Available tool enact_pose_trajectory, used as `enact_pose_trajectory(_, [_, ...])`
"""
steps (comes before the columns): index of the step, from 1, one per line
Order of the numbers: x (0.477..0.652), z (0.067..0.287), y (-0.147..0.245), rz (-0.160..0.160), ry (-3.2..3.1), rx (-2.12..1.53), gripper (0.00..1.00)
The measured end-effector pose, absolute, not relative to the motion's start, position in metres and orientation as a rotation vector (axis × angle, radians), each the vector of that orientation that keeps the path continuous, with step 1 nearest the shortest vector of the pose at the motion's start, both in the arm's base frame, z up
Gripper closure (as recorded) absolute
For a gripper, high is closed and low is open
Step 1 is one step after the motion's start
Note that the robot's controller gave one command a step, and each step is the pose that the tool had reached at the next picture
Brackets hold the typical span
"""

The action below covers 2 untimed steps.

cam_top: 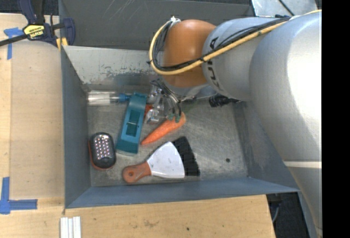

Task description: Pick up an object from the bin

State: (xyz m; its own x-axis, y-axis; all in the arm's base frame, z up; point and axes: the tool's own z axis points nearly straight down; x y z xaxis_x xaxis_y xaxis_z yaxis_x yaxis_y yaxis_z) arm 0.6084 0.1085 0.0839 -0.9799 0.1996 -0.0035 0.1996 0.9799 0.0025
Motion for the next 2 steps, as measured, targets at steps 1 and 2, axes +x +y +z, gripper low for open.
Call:
enact_pose_trajectory(1, [0.605,0.116,0.112,-0.002,3.128,0.208,1.00])
enact_pose_trajectory(2, [0.610,0.254,0.106,0.001,3.121,0.313,1.00])
